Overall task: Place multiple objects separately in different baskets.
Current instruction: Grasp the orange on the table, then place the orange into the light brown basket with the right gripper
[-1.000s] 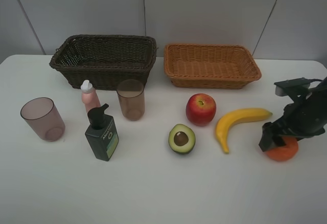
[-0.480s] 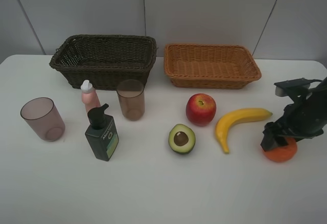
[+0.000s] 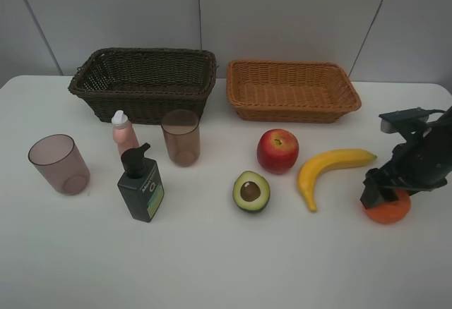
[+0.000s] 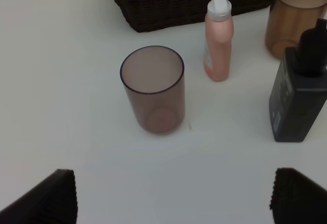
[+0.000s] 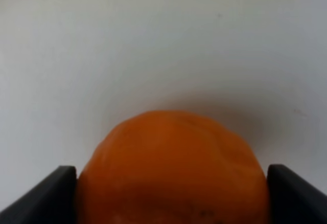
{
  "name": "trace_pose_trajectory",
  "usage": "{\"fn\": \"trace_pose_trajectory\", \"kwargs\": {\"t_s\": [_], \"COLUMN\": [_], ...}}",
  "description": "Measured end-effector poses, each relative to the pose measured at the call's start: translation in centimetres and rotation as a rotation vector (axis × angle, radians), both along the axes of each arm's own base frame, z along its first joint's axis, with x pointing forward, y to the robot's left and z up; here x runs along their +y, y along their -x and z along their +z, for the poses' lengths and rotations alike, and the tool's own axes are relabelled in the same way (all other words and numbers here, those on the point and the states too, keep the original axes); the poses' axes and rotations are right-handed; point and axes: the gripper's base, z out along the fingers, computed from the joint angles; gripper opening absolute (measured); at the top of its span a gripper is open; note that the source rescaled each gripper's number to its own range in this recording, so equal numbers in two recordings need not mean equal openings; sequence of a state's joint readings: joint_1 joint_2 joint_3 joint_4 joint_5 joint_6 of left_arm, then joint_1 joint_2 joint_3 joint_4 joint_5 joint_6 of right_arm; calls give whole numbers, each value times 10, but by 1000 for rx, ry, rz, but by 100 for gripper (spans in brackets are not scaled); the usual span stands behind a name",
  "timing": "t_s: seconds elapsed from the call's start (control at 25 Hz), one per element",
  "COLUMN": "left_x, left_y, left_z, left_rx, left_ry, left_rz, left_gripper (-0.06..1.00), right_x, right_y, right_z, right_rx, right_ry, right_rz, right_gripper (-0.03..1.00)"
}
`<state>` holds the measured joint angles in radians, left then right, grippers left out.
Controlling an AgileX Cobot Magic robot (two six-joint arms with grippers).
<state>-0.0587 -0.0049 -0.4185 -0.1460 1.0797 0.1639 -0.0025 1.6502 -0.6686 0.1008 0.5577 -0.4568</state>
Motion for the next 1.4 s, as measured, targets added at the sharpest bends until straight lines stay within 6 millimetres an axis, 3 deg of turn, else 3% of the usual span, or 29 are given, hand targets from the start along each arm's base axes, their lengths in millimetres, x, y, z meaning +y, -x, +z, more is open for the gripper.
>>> {"fn": "trace_pose_trajectory", "kwargs": {"t_s": [0.36, 0.56, 0.92, 1.4], "left_x": [0, 0, 0, 0], "left_y": [0, 0, 0, 0], "left_z": [0, 0, 0, 0], "left_rx": [0, 0, 0, 0], "left_ry": [0, 0, 0, 0], "left_rz": [0, 0, 0, 0], "left_gripper": [100, 100, 100, 100], "right_x": [2, 5, 7, 7], "right_y": [0, -8, -34, -90], "right_z": [0, 13, 49, 124], "right_rx": [5, 50, 65, -231], "right_ry": [-31, -60, -84, -85], "right_rz": [-37, -45, -21, -7], "right_gripper": [63, 63, 63, 63]}}
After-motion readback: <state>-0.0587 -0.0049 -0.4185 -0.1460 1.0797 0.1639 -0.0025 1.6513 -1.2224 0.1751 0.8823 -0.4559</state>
